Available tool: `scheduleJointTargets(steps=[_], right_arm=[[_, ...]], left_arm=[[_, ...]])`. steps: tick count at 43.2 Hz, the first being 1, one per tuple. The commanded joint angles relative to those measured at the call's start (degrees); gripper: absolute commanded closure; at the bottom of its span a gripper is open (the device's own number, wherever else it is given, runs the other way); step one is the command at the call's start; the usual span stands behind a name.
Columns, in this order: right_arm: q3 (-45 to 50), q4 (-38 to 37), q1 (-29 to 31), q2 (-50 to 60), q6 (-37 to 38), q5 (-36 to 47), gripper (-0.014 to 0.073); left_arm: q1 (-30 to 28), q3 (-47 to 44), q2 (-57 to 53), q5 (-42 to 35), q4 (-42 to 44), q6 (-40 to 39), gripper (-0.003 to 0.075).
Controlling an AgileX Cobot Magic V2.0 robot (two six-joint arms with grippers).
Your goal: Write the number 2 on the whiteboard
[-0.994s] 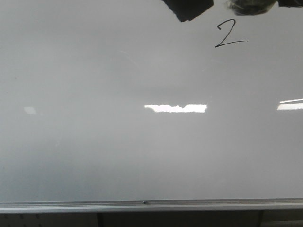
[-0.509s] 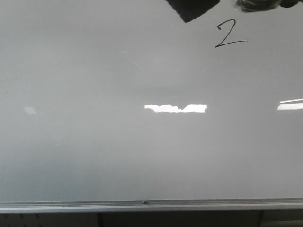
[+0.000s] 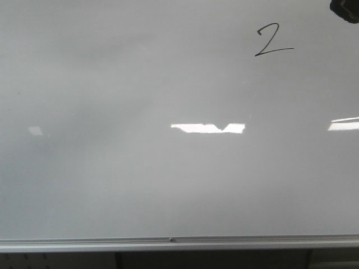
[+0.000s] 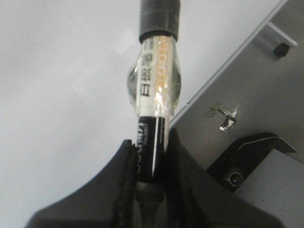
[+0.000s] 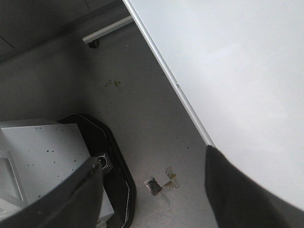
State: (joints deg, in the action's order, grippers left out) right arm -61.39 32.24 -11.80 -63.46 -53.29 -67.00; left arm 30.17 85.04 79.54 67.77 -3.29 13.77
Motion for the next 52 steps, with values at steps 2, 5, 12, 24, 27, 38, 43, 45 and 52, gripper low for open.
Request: scheduleJointTargets(steps=[2,5,12,24,27,38,43,45,52], right_arm=[[-1.51,1.77,-0.10,0.72,0.21,1.43,0.0104],[-1.51,1.77,-0.10,0.72,0.21,1.51,0.0104],[-1.51,1.77,-0.10,0.72,0.21,1.55,0.0104],[-1.51,2.09,-0.10,0.72,0.21,1.54,0.0104],[-1.51,2.09,-0.10,0.72,0.21,1.54,0.0104],[-1.51,2.09,-0.10,0.72,0.21,1.54,0.0104],[-1.51,2.09,-0.10,0.72,0.21,1.54,0.0104],[-1.51,2.09,-0.10,0.72,0.21,1.54,0.0104],[-1.51,2.15,-0.10,0.72,0.21,1.49,0.0104]], left_arm=[[-3.00,-3.34,-7.63,-2.00,6.05,-6.32,0.0730],[-5.30,-7.59,-11.07,-3.43,9.63,-9.18,0.0730],[-12.95,-19.49,-18.74,-11.58,12.58,-13.77,0.0730],[-23.58,-38.86,-22.46,-41.70,11.40,-21.73,0.0730],[-24.66,-42.21,-21.61,-49.37,11.26,-23.35,0.0730],[-27.16,-46.55,-13.54,-68.94,9.48,-23.93,0.0730],[-27.16,-46.55,-8.42,-75.66,9.48,-23.93,0.0730],[-27.16,-46.55,-6.35,-78.26,9.48,-23.93,0.0730],[-27.16,-46.55,-0.14,-85.91,9.48,-23.93,0.0729]])
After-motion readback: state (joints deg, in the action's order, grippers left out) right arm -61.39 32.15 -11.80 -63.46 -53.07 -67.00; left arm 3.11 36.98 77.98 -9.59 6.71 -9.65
